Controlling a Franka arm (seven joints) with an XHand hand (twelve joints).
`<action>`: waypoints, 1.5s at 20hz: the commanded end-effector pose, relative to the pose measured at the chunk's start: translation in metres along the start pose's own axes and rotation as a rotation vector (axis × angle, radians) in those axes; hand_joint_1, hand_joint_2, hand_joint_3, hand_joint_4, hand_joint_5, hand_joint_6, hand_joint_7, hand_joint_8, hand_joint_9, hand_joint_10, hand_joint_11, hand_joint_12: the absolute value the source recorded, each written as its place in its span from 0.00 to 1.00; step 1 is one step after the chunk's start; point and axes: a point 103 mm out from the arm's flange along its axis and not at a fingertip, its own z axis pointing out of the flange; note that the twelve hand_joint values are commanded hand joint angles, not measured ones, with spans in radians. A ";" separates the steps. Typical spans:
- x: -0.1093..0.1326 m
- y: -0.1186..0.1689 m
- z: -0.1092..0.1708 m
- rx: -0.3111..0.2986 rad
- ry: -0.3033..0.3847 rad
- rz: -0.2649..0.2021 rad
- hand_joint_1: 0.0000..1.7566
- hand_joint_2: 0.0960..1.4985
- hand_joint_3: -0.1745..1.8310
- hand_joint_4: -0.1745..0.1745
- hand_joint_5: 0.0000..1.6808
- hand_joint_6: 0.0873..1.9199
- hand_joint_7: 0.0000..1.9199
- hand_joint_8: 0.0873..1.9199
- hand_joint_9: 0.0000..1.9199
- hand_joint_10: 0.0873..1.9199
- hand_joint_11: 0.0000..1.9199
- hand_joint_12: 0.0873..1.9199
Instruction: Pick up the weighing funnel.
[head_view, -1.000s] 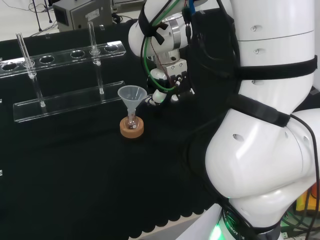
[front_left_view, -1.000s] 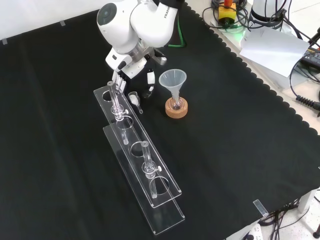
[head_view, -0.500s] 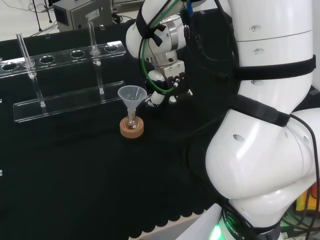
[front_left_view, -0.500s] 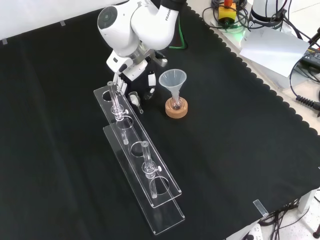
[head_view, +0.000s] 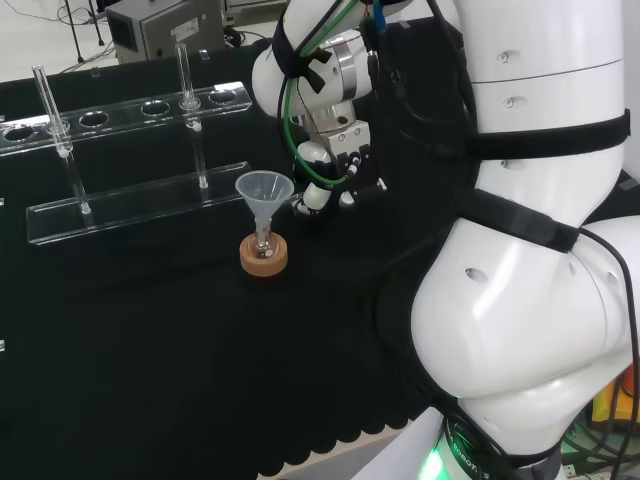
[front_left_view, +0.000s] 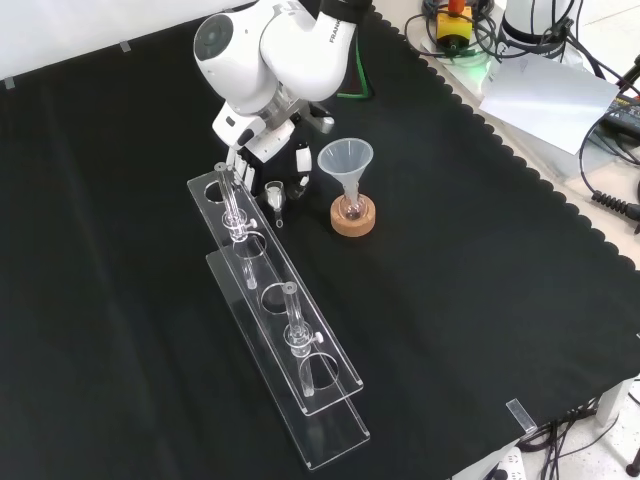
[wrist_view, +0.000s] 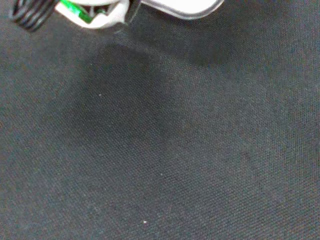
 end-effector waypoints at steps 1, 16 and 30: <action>-0.001 0.000 0.003 0.012 -0.019 0.018 0.52 0.38 0.39 0.54 0.51 0.36 0.36 0.29 0.49 0.17 0.39 0.58; -0.004 -0.006 -0.023 -0.042 -0.070 0.064 0.63 0.41 0.44 1.00 0.71 0.41 0.44 0.27 0.60 0.12 0.50 0.50; -0.034 -0.029 -0.078 -0.055 -0.079 0.093 0.63 0.40 0.44 1.00 0.71 0.40 0.45 0.27 0.61 0.10 0.51 0.49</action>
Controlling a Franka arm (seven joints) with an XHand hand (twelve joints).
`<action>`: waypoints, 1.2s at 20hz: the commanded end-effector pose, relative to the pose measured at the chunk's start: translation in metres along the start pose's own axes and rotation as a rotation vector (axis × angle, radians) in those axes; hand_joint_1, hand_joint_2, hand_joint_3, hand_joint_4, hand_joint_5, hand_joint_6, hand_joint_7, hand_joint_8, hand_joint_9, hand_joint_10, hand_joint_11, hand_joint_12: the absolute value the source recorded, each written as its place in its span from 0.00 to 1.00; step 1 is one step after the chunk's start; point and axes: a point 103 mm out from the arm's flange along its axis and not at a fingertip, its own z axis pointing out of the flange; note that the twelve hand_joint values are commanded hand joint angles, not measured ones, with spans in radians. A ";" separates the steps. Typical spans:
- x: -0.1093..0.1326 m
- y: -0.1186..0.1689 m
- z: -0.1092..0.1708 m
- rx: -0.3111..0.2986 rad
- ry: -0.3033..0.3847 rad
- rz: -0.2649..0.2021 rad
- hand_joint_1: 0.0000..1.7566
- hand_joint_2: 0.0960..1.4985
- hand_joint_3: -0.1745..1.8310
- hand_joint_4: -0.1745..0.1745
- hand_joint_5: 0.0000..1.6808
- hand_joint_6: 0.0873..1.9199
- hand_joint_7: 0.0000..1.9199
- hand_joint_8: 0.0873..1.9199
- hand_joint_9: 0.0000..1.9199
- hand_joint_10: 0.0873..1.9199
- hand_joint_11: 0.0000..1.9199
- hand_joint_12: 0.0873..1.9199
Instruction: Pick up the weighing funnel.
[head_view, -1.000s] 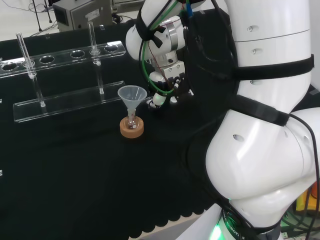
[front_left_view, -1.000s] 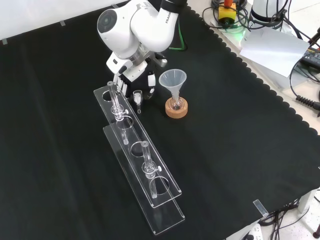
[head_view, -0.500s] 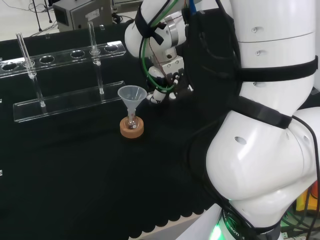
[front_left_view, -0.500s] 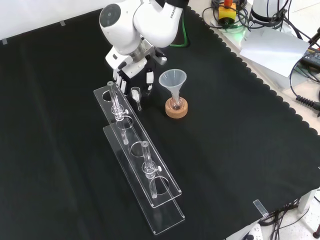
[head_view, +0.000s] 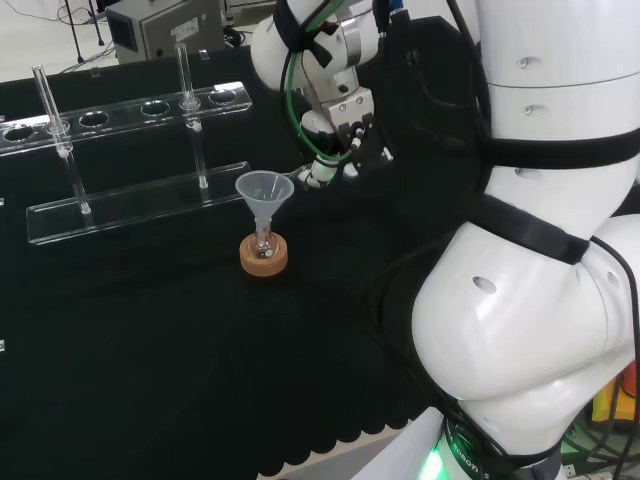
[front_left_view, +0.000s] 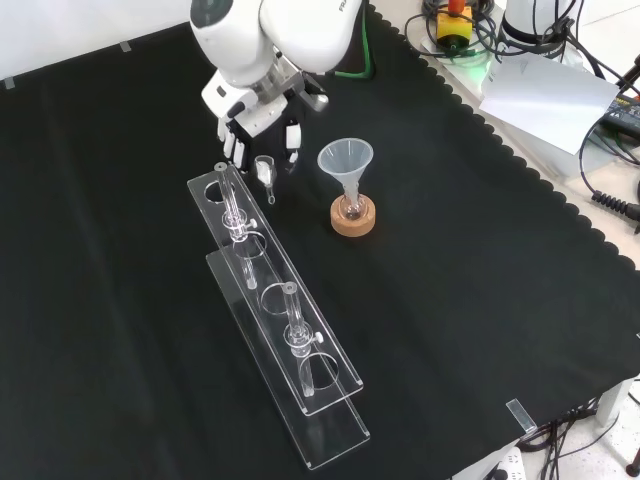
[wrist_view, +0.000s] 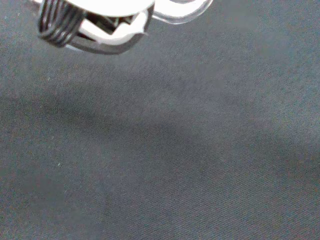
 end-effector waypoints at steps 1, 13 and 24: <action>-0.022 -0.012 -0.024 -0.016 -0.003 0.024 0.63 0.40 0.44 1.00 0.72 0.40 0.45 0.27 0.61 0.10 0.52 0.49; -0.029 -0.045 -0.066 -0.029 -0.043 0.055 0.63 0.40 0.44 1.00 0.72 0.40 0.47 0.27 0.64 0.09 0.54 0.47; -0.004 -0.076 -0.083 -0.038 -0.091 0.063 0.63 0.40 0.44 1.00 0.72 0.39 0.49 0.26 0.65 0.07 0.54 0.46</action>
